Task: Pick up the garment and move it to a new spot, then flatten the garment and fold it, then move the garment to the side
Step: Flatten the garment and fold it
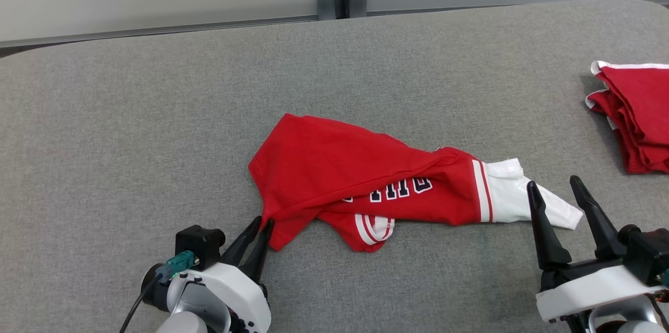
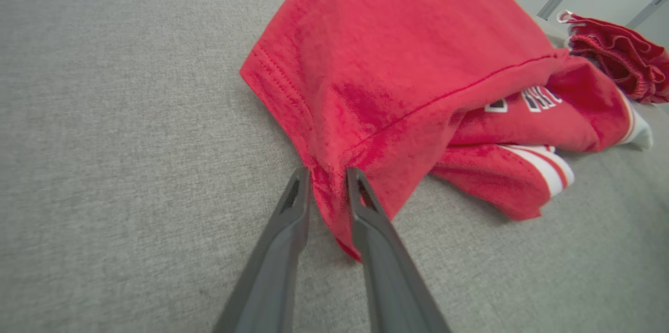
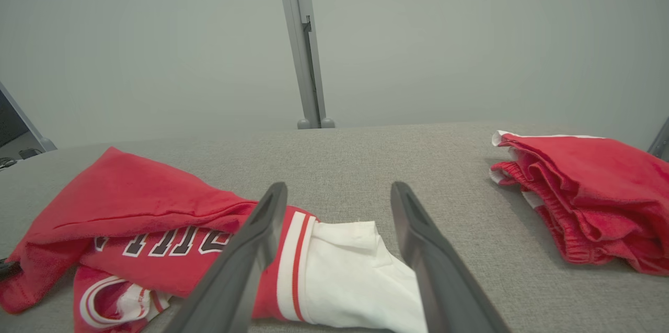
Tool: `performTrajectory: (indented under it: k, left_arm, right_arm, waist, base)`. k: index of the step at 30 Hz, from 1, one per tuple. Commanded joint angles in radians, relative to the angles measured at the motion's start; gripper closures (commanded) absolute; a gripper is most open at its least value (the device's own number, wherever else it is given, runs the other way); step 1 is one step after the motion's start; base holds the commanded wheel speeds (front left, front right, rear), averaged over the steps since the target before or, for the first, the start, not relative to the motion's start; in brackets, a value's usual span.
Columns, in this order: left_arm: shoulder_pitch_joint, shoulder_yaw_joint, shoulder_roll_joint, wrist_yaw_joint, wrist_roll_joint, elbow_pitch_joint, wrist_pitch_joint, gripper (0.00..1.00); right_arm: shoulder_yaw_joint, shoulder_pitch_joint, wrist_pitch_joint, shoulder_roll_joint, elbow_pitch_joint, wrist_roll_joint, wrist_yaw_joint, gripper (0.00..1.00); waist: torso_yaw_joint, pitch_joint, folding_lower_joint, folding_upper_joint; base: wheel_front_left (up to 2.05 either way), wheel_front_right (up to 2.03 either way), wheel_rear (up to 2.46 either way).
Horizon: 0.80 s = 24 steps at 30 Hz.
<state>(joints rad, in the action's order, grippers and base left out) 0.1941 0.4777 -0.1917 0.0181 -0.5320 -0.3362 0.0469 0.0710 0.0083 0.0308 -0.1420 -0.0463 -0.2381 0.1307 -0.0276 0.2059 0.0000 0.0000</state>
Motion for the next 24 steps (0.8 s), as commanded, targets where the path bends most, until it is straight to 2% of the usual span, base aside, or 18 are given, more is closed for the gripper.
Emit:
performTrajectory:
  k: [1,12,18,24]
  left_arm:
    - [0.019,-0.004,-0.002,0.009,-0.006,-0.009,0.005,1.0]
    - [0.041,-0.013,-0.016,-0.001,0.006,-0.018,0.048,1.0]
    - [0.054,-0.011,-0.023,-0.009,0.014,-0.002,0.055,1.0]
    - [0.074,-0.011,-0.028,-0.011,0.016,0.007,0.062,1.0]
  right_arm:
    - [-0.003,-0.012,0.007,0.0,0.001,-0.009,0.0,0.0]
    - [-0.061,-0.017,0.011,-0.014,0.041,-0.018,0.0,0.0]
    - [-0.113,-0.028,0.01,-0.035,0.207,-0.04,0.0,0.0]
    - [-0.104,-0.114,0.044,-0.044,0.4,-0.092,0.0,0.0]
  waist:
    - [-0.002,0.005,0.0,0.0]
    - [0.0,0.02,0.0,0.0]
    - [0.011,0.043,0.0,0.0]
    - [0.016,0.079,0.0,0.0]
  base:
    - [0.0,0.0,0.0]
    - [0.0,0.0,0.0]
    - [0.0,0.0,0.0]
    - [0.0,0.0,0.0]
